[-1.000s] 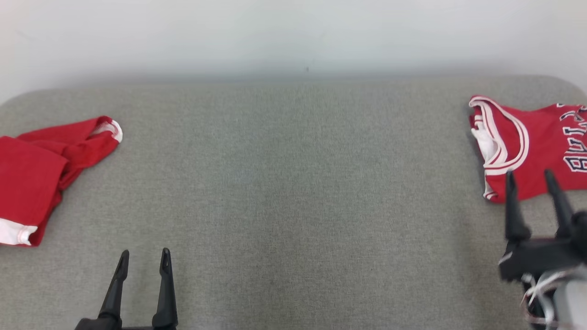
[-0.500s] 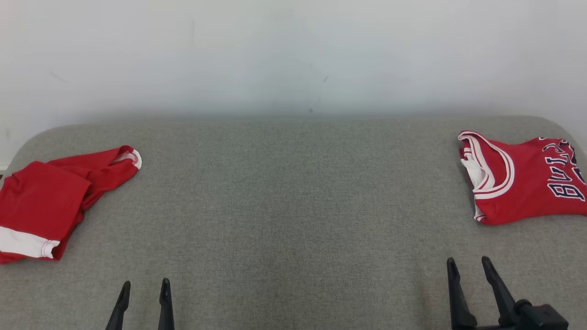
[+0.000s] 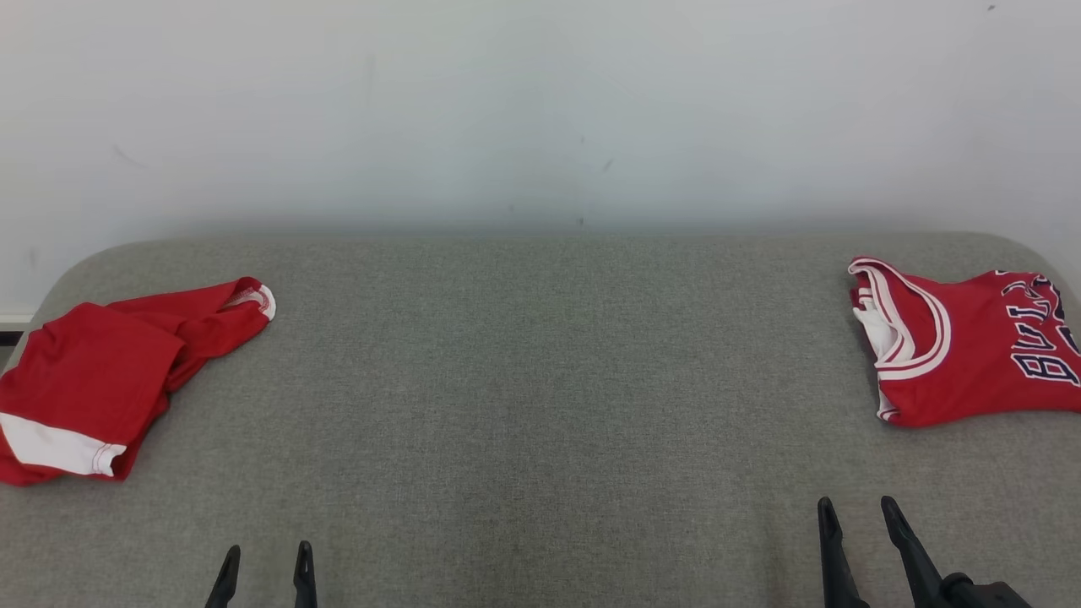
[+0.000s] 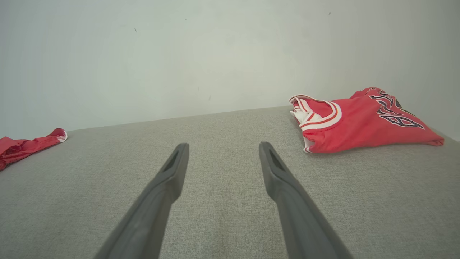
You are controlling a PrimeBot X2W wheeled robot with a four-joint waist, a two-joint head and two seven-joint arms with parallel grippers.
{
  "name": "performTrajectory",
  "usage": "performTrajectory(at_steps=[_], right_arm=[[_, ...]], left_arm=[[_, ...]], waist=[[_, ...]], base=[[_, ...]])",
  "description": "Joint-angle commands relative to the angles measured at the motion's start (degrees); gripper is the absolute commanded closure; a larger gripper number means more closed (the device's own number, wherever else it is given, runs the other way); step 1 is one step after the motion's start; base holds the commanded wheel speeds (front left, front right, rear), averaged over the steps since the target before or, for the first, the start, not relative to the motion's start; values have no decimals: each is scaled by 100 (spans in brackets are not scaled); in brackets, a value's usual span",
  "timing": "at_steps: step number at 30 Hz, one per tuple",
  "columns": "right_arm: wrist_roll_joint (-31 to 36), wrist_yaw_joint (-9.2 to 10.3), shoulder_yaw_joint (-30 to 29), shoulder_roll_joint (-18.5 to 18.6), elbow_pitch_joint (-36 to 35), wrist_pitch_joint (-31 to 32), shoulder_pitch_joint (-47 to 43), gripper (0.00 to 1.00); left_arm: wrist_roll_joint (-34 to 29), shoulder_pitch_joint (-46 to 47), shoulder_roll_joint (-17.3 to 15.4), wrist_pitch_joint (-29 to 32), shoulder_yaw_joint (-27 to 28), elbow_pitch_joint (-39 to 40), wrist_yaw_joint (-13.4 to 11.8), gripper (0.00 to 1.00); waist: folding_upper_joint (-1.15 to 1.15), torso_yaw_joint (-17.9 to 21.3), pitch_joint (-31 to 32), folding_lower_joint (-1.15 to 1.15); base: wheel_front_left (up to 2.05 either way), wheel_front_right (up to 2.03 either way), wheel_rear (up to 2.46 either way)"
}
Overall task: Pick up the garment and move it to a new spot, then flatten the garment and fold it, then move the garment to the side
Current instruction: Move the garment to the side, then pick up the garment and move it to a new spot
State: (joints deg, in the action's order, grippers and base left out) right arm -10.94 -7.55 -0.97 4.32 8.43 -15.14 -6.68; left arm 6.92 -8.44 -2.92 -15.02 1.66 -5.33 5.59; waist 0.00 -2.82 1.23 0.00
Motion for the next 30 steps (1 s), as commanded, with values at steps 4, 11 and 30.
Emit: performTrajectory(at_steps=[4, 11, 30], right_arm=[[71, 9, -35, -60, 51, -8, -49, 0], [91, 9, -68, -105, 107, -8, -57, 0], [64, 9, -40, -127, 96, -8, -99, 0]], left_arm=[[-93, -70, 6, -11, 16, -86, 41, 0], [-29, -59, 6, -11, 49, -108, 34, 0], [70, 21, 5, -11, 124, -150, 25, 0]], waist=[[0, -40, 19, 0], [0, -59, 36, 0], [0, -427, 28, 0]], base=[[0, 0, 0], [0, 0, 0], [0, 0, 0]])
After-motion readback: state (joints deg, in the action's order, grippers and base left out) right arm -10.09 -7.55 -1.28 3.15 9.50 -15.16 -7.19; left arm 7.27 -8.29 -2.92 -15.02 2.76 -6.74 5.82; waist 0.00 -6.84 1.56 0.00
